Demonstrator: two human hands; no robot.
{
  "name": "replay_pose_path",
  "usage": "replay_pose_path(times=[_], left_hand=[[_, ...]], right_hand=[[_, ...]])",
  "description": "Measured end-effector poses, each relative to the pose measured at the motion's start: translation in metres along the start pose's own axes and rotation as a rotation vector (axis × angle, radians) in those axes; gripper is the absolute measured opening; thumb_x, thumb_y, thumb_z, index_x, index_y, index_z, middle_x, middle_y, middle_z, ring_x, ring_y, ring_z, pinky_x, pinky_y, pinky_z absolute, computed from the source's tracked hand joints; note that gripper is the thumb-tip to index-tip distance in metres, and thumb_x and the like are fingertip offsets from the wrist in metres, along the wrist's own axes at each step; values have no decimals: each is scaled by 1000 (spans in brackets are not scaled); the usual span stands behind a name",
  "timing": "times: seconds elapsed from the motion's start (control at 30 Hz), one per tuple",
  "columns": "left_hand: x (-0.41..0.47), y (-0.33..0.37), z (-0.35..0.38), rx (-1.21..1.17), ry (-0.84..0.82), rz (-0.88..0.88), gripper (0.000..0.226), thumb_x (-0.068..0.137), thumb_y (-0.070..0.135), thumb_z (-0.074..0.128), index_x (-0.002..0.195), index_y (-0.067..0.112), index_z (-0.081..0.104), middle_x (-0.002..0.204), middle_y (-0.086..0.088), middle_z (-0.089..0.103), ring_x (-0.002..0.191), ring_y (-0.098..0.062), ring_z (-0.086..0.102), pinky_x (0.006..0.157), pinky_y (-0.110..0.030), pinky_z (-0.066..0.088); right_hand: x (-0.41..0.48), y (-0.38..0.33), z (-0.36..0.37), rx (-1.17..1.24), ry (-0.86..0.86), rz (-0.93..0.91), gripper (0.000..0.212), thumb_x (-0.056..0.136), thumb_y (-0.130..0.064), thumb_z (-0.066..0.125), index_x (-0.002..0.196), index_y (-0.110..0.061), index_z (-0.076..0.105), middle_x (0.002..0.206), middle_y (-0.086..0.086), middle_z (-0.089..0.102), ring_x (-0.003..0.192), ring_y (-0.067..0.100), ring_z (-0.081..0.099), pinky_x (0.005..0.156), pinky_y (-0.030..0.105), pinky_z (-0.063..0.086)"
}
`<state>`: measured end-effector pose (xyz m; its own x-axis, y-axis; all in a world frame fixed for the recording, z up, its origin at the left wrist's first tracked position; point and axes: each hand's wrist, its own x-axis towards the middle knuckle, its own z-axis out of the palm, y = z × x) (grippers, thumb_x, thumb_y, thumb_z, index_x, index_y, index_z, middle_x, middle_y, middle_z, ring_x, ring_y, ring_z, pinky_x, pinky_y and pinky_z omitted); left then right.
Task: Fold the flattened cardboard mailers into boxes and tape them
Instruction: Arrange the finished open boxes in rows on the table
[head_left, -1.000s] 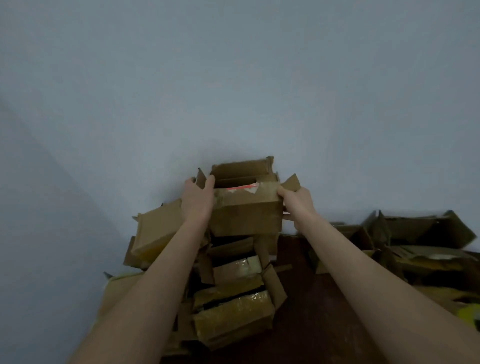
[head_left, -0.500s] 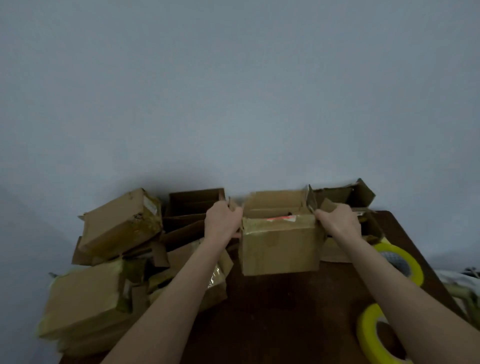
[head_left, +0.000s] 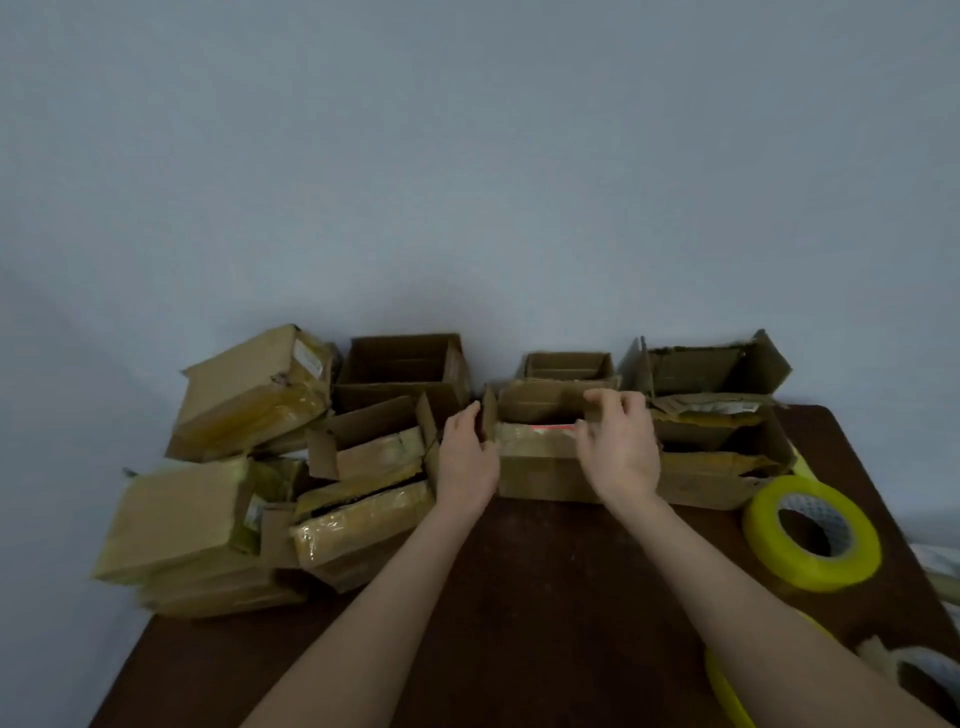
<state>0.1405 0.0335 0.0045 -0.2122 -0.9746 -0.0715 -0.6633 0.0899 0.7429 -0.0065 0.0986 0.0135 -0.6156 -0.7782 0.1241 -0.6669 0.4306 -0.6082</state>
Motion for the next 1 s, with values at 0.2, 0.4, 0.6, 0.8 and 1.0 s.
replay_pose_path(times=[0.2, 0.4, 0.6, 0.8, 1.0], left_hand=[[-5, -65, -70, 541, 128, 45, 55, 85, 31, 60, 136, 19, 41, 134, -4, 45, 124, -22, 43, 100, -36, 43], [-15, -127, -100, 727, -97, -4, 64, 84, 60, 54, 136, 24, 43, 139, -3, 38, 126, -21, 42, 99, -38, 44], [-7, -134, -109, 771, -214, 163, 63, 84, 60, 51, 138, 30, 40, 137, 0, 42, 126, -21, 42, 102, -40, 39], [-15, -91, -76, 776, -212, 473, 41, 90, 38, 55, 130, 31, 50, 126, 8, 56, 111, -12, 54, 90, -29, 48], [-25, -62, -49, 618, -145, 652, 37, 94, 27, 49, 131, 26, 50, 131, 7, 51, 122, -11, 46, 103, -26, 35]], right_hand=[[-18, -74, 59, 181, -554, -33, 58, 95, -46, 52, 142, -13, 43, 133, 7, 56, 121, 25, 54, 94, 36, 46], [-36, -101, 111, 68, -619, 132, 28, 98, -25, 47, 118, -10, 59, 117, 13, 62, 101, 30, 60, 82, 38, 52], [-51, -80, 90, -42, -494, 257, 9, 88, -22, 60, 87, -13, 63, 88, 6, 65, 80, 24, 64, 70, 36, 56], [-67, -23, 39, -90, -318, 448, 13, 90, -26, 58, 93, -14, 59, 93, 6, 64, 85, 26, 63, 74, 39, 56], [-47, 22, -10, -173, -139, 551, 10, 93, -16, 56, 86, -9, 56, 71, 3, 51, 67, 20, 53, 60, 33, 45]])
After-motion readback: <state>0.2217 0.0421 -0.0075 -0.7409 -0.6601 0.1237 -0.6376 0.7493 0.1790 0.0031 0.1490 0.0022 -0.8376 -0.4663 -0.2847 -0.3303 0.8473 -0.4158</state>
